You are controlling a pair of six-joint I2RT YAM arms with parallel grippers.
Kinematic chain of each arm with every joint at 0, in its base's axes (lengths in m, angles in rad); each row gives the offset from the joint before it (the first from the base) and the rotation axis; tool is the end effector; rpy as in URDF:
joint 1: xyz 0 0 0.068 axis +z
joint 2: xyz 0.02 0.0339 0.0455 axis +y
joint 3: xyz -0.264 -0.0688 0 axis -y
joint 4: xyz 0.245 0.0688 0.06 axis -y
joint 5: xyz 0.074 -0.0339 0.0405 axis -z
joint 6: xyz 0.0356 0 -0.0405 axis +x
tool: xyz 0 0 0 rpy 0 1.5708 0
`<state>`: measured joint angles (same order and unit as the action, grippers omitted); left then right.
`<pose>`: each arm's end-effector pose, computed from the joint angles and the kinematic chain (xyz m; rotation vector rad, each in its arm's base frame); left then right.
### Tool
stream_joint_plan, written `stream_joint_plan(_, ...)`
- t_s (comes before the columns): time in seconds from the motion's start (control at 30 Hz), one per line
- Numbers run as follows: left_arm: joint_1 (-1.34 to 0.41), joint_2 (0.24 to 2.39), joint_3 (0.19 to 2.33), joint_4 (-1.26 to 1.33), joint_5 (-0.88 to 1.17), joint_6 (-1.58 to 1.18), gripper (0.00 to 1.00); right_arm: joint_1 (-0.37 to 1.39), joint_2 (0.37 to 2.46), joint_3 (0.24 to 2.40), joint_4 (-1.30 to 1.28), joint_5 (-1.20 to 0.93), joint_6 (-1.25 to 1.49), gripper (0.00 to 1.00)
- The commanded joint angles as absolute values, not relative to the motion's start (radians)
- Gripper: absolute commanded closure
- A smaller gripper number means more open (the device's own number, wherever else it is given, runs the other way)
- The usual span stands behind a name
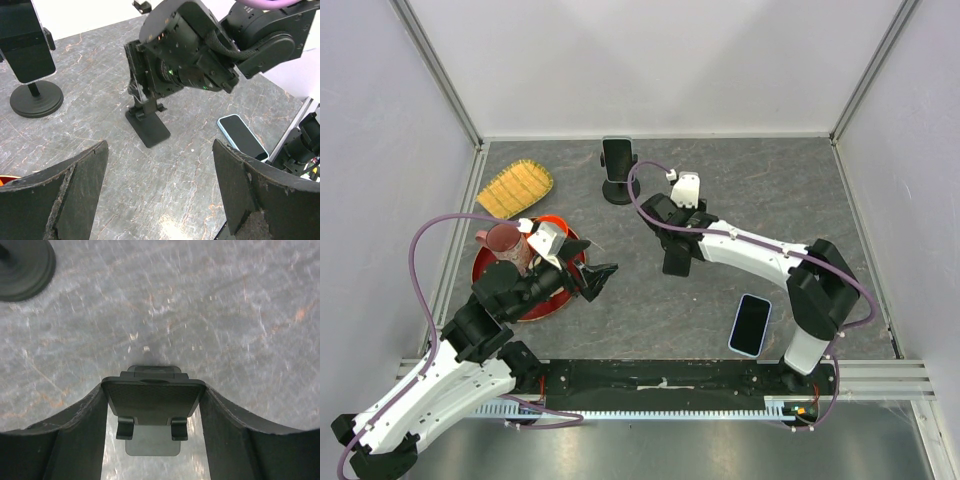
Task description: Place the phone on the phone stand
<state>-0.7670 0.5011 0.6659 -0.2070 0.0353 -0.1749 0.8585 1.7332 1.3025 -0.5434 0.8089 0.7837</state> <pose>0.0926 -0.0910 0.3351 0.5130 1.5851 -0.7508 0.2585 0.2600 0.2447 0.2037 2.1726 -0.1441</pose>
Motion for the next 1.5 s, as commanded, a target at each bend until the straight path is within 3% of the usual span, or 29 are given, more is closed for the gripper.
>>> stream_joint_plan(0.0,-0.759,0.495,0.664,-0.178,0.034,-0.132,0.09,0.790,1.718,1.302,-0.183,0.826,0.484,1.00)
stream_joint_plan(0.13,-0.759,0.494,0.664,-0.179,0.025,-0.130,0.09,0.724,1.785,1.391,-0.019,0.775,0.373,1.00)
stream_joint_plan(0.43,-0.759,0.491,0.666,-0.187,0.009,-0.127,0.09,0.626,2.097,1.730,-0.031,0.615,0.288,1.00)
stream_joint_plan(0.7,-0.759,0.494,0.664,-0.186,0.012,-0.127,0.09,0.595,2.204,1.879,-0.074,0.514,0.190,1.00)
stream_joint_plan(0.8,-0.758,0.497,0.664,-0.186,0.018,-0.127,0.09,0.581,2.209,1.891,-0.112,0.493,0.202,0.65)
stream_joint_plan(0.83,-0.758,0.499,0.664,-0.184,0.020,-0.127,0.09,0.580,2.210,1.894,-0.127,0.491,0.202,0.38)
stream_joint_plan(0.87,-0.759,0.497,0.664,-0.183,0.021,-0.127,0.09,0.580,2.209,1.894,-0.139,0.488,0.204,0.24)
stream_joint_plan(0.9,-0.758,0.497,0.664,-0.183,0.023,-0.127,0.09,0.580,2.204,1.893,-0.164,0.491,0.216,0.02)
stream_joint_plan(1.17,-0.758,0.505,0.664,-0.178,0.038,-0.129,0.09,0.584,2.033,1.807,-0.297,0.477,0.319,0.02)
stream_joint_plan(1.3,-0.756,0.500,0.666,-0.183,0.032,-0.130,0.09,0.581,1.901,1.772,-0.560,0.470,0.399,0.02)
stream_joint_plan(1.47,-0.756,0.503,0.664,-0.179,0.043,-0.133,0.09,0.581,1.800,1.660,-0.883,0.243,0.345,0.02)
